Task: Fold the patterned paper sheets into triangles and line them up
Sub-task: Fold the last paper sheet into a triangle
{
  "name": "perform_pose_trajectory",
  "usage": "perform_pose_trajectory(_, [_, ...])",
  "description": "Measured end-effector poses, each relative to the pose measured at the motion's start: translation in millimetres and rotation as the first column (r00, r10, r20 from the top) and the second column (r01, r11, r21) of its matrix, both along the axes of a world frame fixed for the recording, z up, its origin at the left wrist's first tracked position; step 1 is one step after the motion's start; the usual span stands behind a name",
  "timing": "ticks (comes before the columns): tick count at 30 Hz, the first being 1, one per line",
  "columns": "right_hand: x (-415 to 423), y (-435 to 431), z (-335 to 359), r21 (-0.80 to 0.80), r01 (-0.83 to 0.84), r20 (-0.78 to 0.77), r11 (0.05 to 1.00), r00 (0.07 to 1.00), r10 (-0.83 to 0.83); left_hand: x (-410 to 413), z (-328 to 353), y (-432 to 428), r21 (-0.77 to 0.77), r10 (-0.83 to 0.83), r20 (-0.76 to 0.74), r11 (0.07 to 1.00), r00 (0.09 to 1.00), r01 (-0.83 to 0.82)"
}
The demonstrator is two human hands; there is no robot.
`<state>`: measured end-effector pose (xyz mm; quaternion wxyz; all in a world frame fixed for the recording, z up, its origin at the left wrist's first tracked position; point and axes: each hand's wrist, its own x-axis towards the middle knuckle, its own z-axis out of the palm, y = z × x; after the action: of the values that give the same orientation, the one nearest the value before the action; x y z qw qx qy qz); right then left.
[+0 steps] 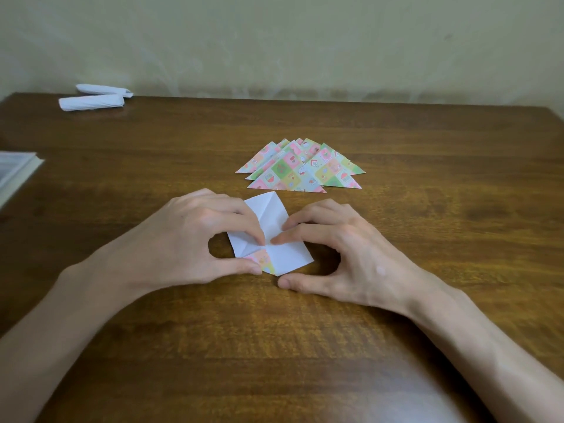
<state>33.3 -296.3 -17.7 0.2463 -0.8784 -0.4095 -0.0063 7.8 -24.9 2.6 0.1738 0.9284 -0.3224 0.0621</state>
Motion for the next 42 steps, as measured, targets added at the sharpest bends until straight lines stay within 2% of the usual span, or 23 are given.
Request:
perform_pose_trajectory(13, [2, 0, -2, 0.035, 0.012, 0.065, 0.999, 0.998, -0.014, -4, -7, -15, -0.094, -0.026, 0.102, 0.995, 0.994, 0.036])
perform_pose_trajectory(18, [1, -1, -2, 0.082, 0.010, -0.003, 0.997, 1.000, -0.010, -4, -11, -18, -0.113, -0.027, 0.084, 0.993, 0.996, 0.036])
perform_pose_trajectory(23, [-1, 1, 2, 0.106, 0.020, -0.040, 0.994, 0.999, -0.016, -2, -9, -12, -0.094, 0.004, 0.012, 0.996, 1.000, -0.003])
perform_pose_trajectory(28, [-4, 6, 3, 0.135, 0.041, -0.150, 0.990, 0.989, -0.021, -1, -8, -10, -0.107, 0.082, -0.112, 0.990, 0.990, -0.094])
perform_pose_trajectory(35, [-6, 15, 0, 0.105, 0.159, -0.172, 0.982, 0.975, -0.140, -4, -7, -13, -0.163, 0.164, -0.316, 0.961, 0.934, -0.223])
perform_pose_trajectory(38, [-7, 20, -1, 0.092, 0.194, -0.172, 0.977, 0.969, -0.176, -5, -9, -16, -0.168, 0.203, -0.301, 0.950, 0.932, -0.262])
perform_pose_trajectory(42, [-3, 20, 1, 0.095, 0.210, -0.222, 0.973, 0.957, -0.185, -7, -11, -19, -0.091, 0.249, -0.246, 0.956, 0.937, -0.278])
